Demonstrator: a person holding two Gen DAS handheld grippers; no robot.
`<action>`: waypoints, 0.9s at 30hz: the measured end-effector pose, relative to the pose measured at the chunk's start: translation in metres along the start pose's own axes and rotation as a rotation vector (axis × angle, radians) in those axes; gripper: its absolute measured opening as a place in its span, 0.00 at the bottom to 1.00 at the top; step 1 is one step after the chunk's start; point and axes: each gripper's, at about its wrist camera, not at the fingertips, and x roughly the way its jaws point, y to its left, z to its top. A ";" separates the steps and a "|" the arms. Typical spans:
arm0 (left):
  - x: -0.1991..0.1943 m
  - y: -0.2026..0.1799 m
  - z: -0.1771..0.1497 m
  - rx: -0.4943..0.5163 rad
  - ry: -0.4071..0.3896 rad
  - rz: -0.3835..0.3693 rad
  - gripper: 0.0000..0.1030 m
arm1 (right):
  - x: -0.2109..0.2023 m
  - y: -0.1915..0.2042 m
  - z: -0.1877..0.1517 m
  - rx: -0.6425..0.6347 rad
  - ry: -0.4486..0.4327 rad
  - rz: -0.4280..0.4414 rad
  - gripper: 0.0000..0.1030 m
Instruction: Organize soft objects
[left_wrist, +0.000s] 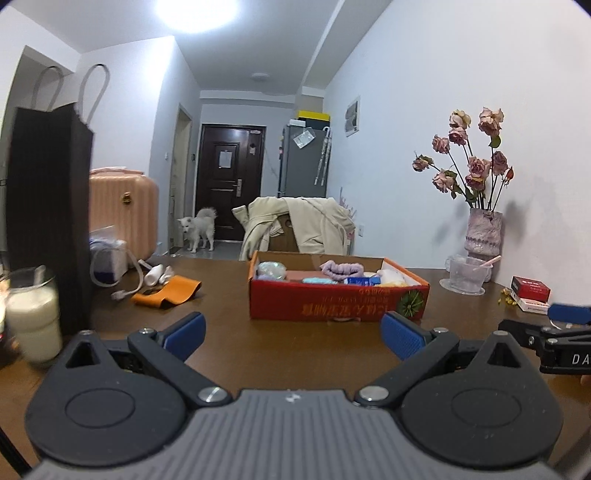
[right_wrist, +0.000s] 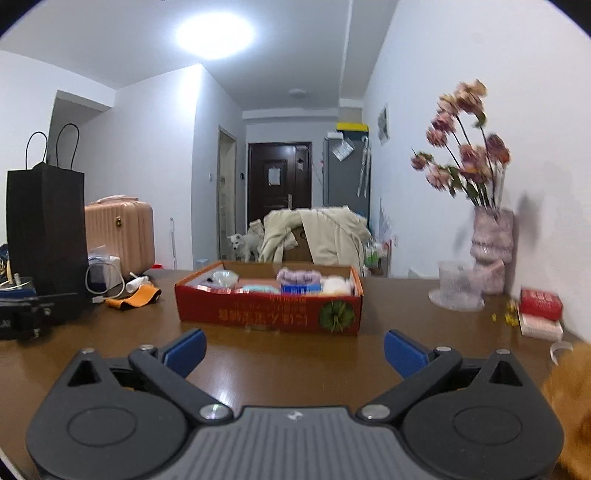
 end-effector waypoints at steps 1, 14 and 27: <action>-0.007 0.000 -0.003 0.007 0.001 0.006 1.00 | -0.005 0.003 -0.007 0.008 0.023 0.005 1.00; -0.057 -0.005 -0.020 0.045 -0.026 -0.004 1.00 | -0.043 0.032 -0.042 0.083 0.125 0.048 1.00; -0.056 -0.003 -0.021 0.031 -0.016 0.008 1.00 | -0.045 0.034 -0.034 0.049 0.095 0.079 1.00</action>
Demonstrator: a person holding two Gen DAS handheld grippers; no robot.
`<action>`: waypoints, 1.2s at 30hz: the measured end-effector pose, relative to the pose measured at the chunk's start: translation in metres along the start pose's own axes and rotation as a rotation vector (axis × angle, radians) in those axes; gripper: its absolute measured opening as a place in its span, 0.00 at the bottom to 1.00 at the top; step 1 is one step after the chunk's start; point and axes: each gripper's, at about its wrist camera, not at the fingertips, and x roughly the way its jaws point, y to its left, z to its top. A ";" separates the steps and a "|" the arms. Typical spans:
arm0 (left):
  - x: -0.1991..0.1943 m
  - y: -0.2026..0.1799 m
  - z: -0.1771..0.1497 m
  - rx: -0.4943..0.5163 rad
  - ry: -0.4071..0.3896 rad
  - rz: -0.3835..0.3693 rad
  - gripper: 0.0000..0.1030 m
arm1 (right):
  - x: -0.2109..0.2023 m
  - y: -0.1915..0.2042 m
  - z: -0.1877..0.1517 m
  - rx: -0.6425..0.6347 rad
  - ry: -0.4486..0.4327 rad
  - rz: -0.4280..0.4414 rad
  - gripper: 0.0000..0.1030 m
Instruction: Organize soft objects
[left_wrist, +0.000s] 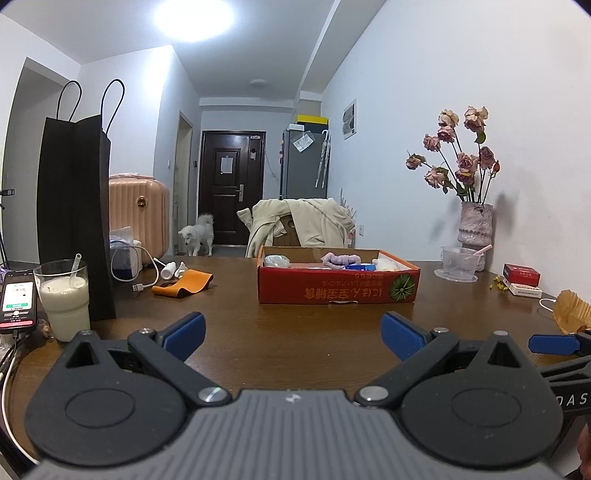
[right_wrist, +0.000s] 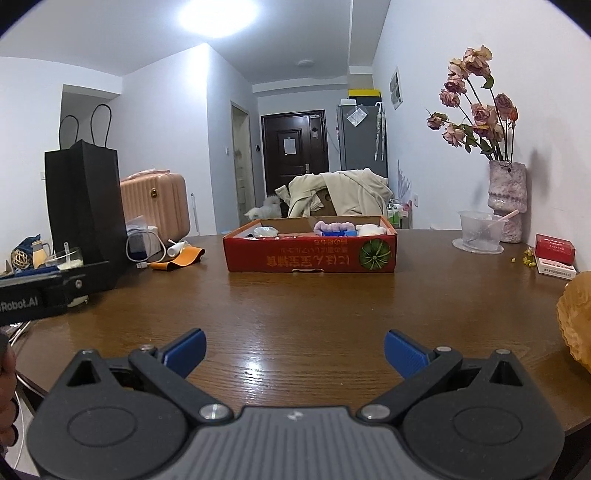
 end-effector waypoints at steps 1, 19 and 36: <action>0.000 0.000 0.000 0.000 0.000 0.000 1.00 | 0.000 0.000 0.000 0.004 -0.001 0.001 1.00; 0.002 -0.002 -0.001 -0.004 0.006 -0.012 1.00 | 0.001 0.002 -0.002 -0.003 0.003 0.006 1.00; 0.002 -0.003 0.000 -0.004 0.004 -0.014 1.00 | -0.002 0.002 0.000 -0.015 -0.023 0.001 1.00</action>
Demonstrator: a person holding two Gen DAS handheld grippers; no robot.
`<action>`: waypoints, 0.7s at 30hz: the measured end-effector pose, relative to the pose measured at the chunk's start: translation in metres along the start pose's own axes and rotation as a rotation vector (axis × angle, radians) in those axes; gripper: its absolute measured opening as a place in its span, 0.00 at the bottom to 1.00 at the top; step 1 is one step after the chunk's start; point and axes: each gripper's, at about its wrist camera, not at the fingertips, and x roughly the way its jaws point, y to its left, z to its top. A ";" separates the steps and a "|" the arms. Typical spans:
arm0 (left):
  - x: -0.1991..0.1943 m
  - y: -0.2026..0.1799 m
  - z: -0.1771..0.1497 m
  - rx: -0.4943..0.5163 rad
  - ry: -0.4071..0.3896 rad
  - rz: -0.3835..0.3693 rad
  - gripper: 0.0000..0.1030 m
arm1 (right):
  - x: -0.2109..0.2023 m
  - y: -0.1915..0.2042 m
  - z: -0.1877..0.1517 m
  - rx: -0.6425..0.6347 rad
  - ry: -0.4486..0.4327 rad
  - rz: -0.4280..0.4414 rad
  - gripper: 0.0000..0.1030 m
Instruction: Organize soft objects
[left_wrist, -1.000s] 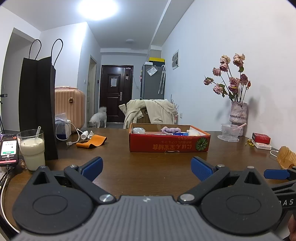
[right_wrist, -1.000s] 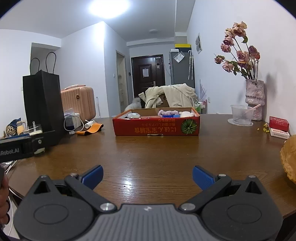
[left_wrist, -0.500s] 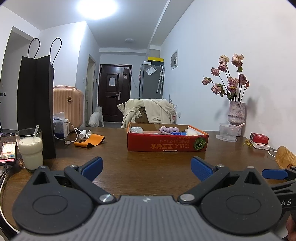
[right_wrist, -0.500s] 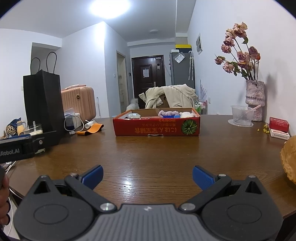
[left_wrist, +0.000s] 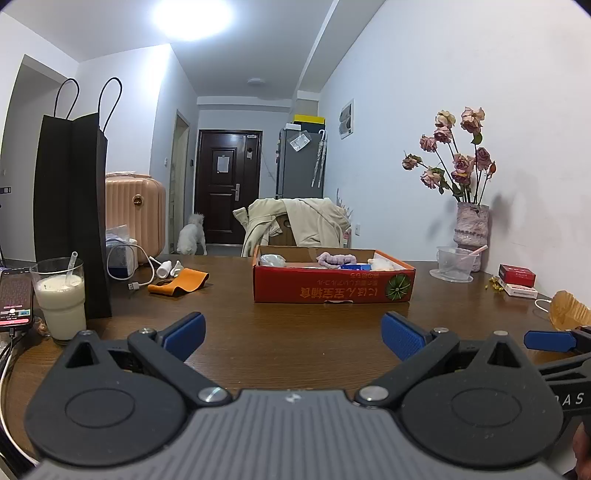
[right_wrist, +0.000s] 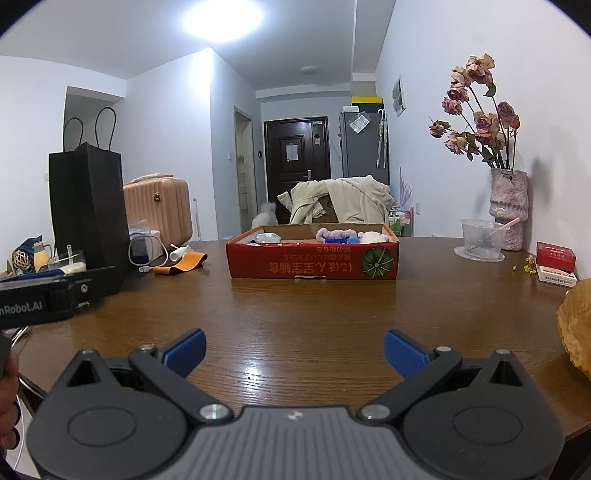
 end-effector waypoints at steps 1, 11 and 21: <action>0.000 0.000 0.000 0.000 0.000 -0.001 1.00 | 0.000 0.000 0.000 0.000 0.001 0.000 1.00; -0.001 -0.001 0.001 0.001 0.001 -0.004 1.00 | 0.001 0.001 -0.001 -0.002 0.004 0.003 1.00; 0.000 -0.001 0.001 -0.002 0.008 -0.003 1.00 | 0.001 0.000 0.000 -0.001 0.003 -0.002 1.00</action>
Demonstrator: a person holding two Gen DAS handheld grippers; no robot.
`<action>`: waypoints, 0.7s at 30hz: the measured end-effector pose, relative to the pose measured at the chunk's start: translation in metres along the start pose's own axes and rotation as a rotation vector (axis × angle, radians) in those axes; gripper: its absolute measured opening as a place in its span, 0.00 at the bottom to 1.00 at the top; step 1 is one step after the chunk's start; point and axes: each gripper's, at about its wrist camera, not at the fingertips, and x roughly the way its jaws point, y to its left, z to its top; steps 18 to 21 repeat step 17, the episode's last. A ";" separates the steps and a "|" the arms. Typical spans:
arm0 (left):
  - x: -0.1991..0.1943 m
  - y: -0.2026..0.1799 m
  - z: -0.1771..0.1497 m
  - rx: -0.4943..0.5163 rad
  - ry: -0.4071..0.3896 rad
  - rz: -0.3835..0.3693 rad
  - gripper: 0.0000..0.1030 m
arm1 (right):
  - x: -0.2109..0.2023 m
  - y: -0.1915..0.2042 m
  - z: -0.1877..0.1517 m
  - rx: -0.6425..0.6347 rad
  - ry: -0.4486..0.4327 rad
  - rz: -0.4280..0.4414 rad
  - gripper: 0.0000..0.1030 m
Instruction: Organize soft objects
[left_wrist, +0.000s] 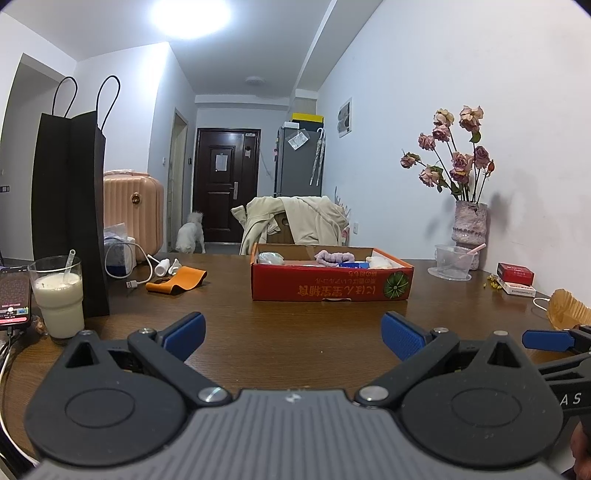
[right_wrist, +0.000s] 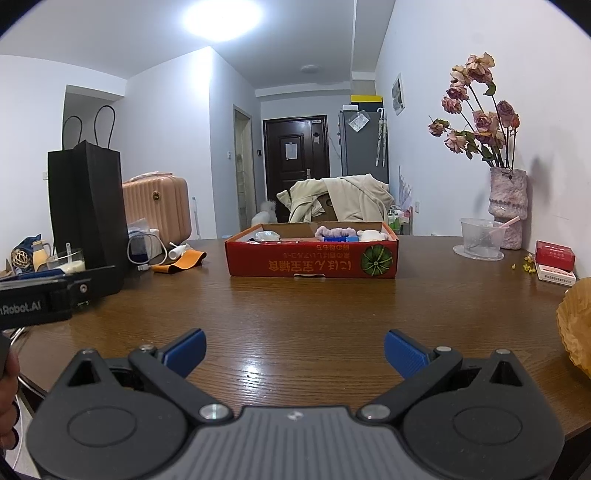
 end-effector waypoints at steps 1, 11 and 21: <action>-0.001 0.000 0.000 -0.001 0.002 -0.001 1.00 | 0.000 0.000 0.000 0.001 -0.001 0.001 1.00; -0.002 -0.002 -0.001 0.003 -0.001 -0.007 1.00 | 0.000 -0.001 0.000 0.003 -0.001 0.003 1.00; -0.002 -0.003 -0.001 0.013 -0.018 -0.004 1.00 | 0.000 -0.002 -0.001 0.004 -0.003 0.004 1.00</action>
